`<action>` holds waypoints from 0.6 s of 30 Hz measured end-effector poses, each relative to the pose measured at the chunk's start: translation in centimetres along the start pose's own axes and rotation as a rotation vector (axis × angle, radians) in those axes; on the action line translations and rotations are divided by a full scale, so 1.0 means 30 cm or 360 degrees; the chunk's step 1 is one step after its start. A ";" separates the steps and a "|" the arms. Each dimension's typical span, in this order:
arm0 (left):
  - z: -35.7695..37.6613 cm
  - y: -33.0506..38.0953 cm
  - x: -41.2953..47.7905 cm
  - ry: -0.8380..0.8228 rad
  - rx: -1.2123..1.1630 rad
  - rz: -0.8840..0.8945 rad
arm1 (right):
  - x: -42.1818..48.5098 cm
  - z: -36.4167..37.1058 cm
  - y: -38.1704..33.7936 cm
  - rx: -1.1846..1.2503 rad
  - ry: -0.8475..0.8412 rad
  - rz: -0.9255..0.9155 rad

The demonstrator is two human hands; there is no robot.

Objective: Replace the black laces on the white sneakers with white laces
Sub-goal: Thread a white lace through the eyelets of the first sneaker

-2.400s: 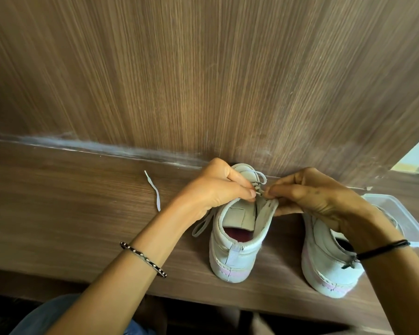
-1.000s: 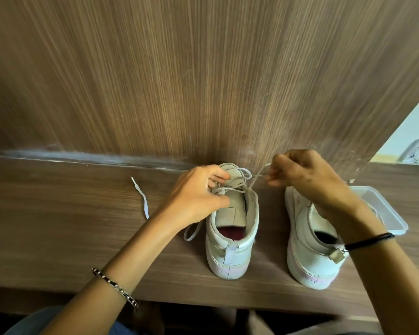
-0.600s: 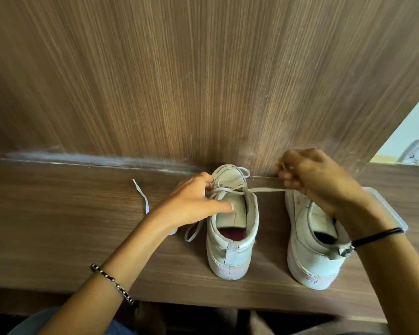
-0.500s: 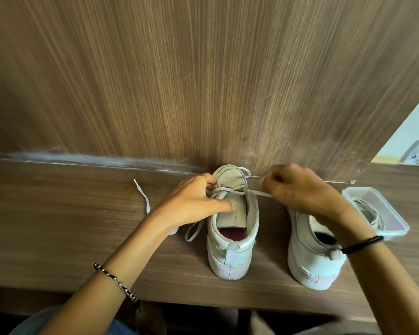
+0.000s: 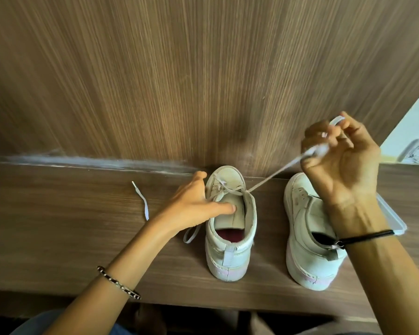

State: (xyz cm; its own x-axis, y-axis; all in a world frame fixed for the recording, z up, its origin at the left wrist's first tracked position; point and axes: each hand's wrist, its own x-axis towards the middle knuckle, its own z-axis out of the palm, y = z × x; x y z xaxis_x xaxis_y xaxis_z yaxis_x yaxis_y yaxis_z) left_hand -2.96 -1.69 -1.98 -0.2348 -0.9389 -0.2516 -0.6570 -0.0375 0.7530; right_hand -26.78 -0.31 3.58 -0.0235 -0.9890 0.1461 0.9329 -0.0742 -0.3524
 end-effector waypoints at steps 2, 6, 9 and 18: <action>0.003 0.007 0.005 0.0043 -0.0102 0.0058 | 0.001 -0.003 0.007 -0.0471 0.0179 0.0069; -0.012 0.032 0.015 0.0014 -0.0495 0.0070 | -0.011 -0.016 0.055 -0.1954 0.0355 0.0080; -0.033 0.033 0.021 0.0039 -0.0609 0.0007 | -0.030 -0.036 0.092 -0.2712 -0.0028 0.0259; -0.042 0.004 0.059 -0.0020 -0.0514 0.0149 | -0.027 -0.068 0.129 -0.3552 -0.0370 0.0307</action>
State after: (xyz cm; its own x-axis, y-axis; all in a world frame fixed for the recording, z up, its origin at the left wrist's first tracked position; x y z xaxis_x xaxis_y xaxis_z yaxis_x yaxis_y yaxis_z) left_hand -2.57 -3.80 -1.57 -0.2933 -0.9392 -0.1784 -0.3717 -0.0599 0.9264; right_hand -23.87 -0.07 0.23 0.1738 -0.9848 0.0058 -0.8556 -0.1539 -0.4943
